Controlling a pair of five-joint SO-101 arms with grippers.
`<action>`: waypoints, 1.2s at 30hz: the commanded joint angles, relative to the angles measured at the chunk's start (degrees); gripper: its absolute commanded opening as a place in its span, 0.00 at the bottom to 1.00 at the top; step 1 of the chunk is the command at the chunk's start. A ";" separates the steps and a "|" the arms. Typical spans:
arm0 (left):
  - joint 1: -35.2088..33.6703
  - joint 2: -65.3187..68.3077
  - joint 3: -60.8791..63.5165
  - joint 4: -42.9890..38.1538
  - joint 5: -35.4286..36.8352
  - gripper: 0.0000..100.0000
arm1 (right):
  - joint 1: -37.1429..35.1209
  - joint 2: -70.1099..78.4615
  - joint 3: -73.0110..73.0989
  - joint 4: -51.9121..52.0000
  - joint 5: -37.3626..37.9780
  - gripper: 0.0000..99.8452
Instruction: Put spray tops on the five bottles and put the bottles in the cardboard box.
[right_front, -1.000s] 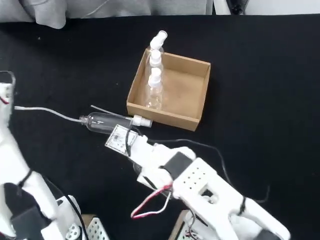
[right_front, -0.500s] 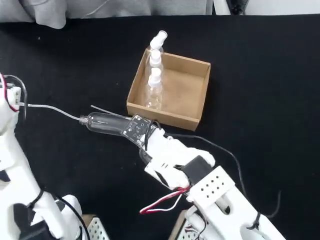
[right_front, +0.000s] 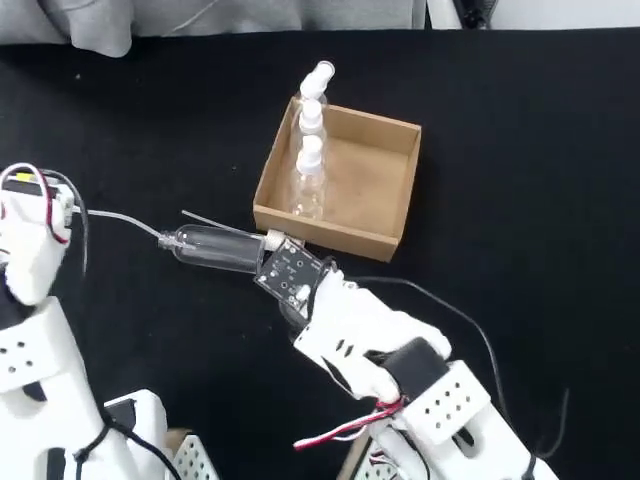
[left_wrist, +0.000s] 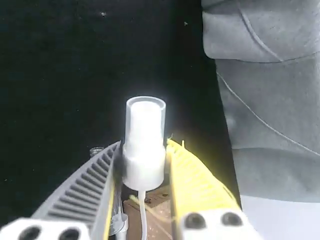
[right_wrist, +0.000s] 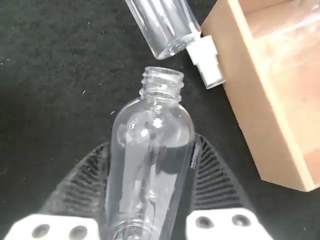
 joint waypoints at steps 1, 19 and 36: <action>0.75 -4.48 1.89 -3.43 0.44 0.03 | 1.49 -3.74 0.22 0.18 -0.53 0.06; 5.49 -7.65 6.73 -6.24 0.26 0.03 | 1.32 -18.86 9.01 -2.46 -0.44 0.06; 13.32 -7.65 8.13 -6.42 -1.76 0.03 | 1.14 -26.77 16.22 -7.03 0.00 0.06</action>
